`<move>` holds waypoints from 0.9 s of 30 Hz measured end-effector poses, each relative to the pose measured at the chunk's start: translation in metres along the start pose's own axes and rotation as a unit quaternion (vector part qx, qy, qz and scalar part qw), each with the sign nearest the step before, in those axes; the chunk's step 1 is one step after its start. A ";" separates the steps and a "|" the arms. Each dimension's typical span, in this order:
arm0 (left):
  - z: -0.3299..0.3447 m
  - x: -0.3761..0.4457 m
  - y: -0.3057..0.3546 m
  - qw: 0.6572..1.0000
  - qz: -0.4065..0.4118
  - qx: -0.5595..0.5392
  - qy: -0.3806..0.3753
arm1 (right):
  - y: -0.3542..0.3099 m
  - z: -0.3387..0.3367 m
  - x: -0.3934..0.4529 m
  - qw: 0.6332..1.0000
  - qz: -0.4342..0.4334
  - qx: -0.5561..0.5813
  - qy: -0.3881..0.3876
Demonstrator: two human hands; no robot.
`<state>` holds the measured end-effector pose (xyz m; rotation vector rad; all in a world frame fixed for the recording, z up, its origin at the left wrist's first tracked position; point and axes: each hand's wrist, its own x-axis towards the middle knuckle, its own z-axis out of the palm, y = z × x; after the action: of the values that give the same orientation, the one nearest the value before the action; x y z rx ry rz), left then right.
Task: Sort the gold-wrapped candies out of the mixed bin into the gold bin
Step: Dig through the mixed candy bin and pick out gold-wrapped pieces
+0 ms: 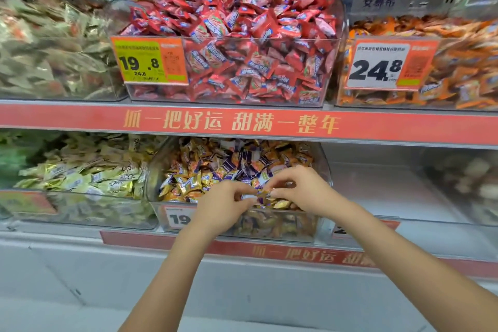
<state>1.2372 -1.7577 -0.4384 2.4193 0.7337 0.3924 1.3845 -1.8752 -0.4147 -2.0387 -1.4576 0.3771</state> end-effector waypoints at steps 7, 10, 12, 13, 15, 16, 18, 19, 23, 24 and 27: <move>0.006 0.002 0.018 0.993 0.046 -0.050 0.100 | 0.003 -0.001 0.014 0.973 0.096 0.159 0.135; 0.010 0.003 0.025 0.991 0.041 -0.080 0.102 | 0.004 -0.015 0.015 0.943 0.136 0.256 0.165; 0.015 0.005 0.026 0.991 0.052 -0.084 0.085 | 0.007 -0.028 0.006 0.923 0.139 0.301 0.196; 0.018 0.006 0.027 0.992 0.063 -0.078 0.076 | 0.012 -0.033 -0.002 0.922 0.132 0.294 0.216; 0.022 0.009 0.028 0.994 0.081 -0.048 0.049 | 0.022 -0.042 -0.022 0.924 0.125 0.259 0.251; 0.024 0.011 0.029 0.996 0.083 -0.031 0.029 | 0.029 -0.046 -0.031 0.921 0.126 0.248 0.271; 0.026 0.014 0.031 0.997 0.065 -0.021 -0.025 | 0.050 -0.056 -0.045 0.907 0.148 0.231 0.321; 0.025 0.016 0.033 0.997 0.051 -0.027 -0.053 | 0.063 -0.062 -0.049 0.903 0.168 0.209 0.336; 0.017 0.025 0.034 0.987 0.036 -0.030 -0.153 | 0.104 -0.062 -0.051 0.924 0.233 0.164 0.253; 0.016 0.026 0.034 0.984 0.045 -0.020 -0.171 | 0.109 -0.058 -0.052 0.934 0.236 0.152 0.221; 0.017 0.030 0.040 0.981 0.044 -0.012 -0.189 | 0.110 -0.060 -0.051 0.952 0.248 0.102 0.146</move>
<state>1.2849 -1.7752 -0.4251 2.4089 0.4517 -0.0284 1.4820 -1.9650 -0.4411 -2.1605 -0.6902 0.3875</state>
